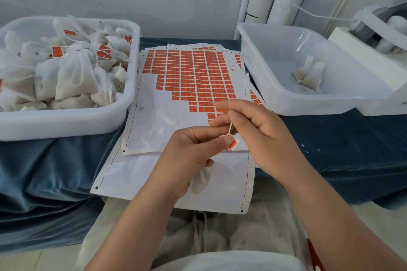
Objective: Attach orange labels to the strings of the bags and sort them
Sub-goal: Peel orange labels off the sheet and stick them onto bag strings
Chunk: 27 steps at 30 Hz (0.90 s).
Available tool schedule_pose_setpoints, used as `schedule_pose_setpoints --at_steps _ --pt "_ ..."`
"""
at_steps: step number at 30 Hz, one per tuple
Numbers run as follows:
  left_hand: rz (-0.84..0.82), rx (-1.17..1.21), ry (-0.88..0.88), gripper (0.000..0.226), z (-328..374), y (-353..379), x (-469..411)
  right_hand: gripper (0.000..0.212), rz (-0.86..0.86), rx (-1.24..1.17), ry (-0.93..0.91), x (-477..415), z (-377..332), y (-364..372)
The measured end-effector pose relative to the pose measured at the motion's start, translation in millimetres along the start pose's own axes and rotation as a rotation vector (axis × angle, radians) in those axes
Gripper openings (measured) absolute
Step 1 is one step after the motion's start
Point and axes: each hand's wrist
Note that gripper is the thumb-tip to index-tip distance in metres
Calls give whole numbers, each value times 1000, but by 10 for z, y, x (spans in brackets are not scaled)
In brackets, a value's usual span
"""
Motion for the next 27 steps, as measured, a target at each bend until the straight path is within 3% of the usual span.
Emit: schedule_pose_setpoints --at_steps 8,13,15,22,27 --pt "-69 -51 0 9 29 -11 8 32 -16 -5 38 -15 103 26" --pt "26 -22 59 8 -30 -22 -10 32 -102 -42 52 -29 165 -8" --pt "68 53 72 6 -45 -44 -21 42 -181 -3 71 -22 186 -40" --pt "-65 183 16 29 -44 -184 -51 34 -199 24 52 -50 218 -29" --pt "-89 88 50 13 -2 -225 -31 35 -233 -71 43 -31 267 -21"
Point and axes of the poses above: each hand's wrist, its own x-axis away from the middle knuckle, its own y-axis out of the palm, z = x × y, and after that the axes turned 6 degrees about -z, right-handed
